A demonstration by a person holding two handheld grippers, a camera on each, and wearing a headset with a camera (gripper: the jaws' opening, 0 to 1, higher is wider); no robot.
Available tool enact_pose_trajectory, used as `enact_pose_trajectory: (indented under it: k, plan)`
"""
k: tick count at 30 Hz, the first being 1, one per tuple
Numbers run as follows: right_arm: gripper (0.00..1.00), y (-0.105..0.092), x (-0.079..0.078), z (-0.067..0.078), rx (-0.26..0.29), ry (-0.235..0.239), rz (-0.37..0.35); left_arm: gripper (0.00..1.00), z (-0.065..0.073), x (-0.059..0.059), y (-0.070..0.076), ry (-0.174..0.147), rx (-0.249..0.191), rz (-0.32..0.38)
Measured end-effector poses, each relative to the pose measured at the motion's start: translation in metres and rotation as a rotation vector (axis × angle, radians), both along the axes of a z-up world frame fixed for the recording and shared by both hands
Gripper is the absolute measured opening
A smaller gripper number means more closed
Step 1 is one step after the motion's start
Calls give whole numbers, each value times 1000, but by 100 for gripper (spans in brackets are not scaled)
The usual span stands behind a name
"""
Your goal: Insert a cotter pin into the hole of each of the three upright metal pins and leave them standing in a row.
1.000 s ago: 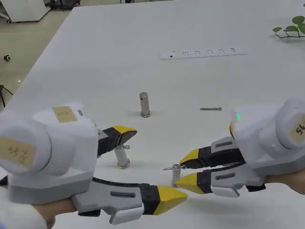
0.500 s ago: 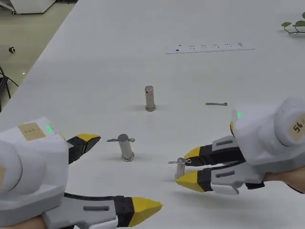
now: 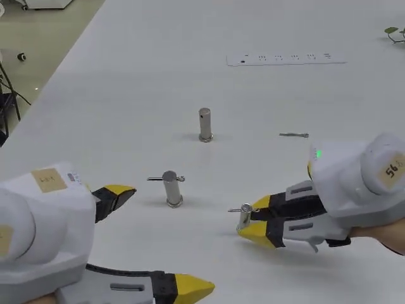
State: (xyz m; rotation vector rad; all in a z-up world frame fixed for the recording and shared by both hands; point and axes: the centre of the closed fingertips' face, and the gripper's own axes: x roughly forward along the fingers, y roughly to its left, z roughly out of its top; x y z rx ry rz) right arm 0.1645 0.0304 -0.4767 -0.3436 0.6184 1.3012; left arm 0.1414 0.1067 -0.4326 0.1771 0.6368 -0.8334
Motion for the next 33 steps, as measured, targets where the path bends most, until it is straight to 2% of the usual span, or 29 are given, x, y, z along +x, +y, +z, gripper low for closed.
enact_pose_trajectory:
  k: [7, 15, 18, 21, 22, 23, 24, 25, 27, 33]
  plan:
    - [5, -1, 0, 0, -2, -10, 9, 99, -2, 0, 4, 8, 24, -4]
    - [4, -2, 1, 2, -8, -56, 22, 99, -2, 1, 8, 12, 20, 8]
    - [4, -3, 3, 4, -4, -39, 17, 99, -3, 0, 11, 14, 23, 11]
    - [1, -4, 6, 12, 10, -49, 17, 99, -2, -1, 13, 16, 14, 21]
    - [0, -4, 19, 20, 30, -124, 18, 99, -2, -2, 13, 19, 11, 22]
    - [0, 2, 18, 30, 106, -47, -28, 99, -3, -3, 14, 21, 8, 26]
    - [0, 4, 17, 33, 118, -31, -25, 99, -3, -3, 15, 23, 6, 29]
    - [0, 3, 20, 36, 114, -44, -18, 99, -3, -3, 15, 25, 4, 32]
    - [0, 0, 22, 29, 31, -101, 20, 99, -4, -3, 16, 26, -1, 35]
    - [0, 8, 12, 22, 29, -82, 36, 98, -4, -4, 18, 24, -1, 41]
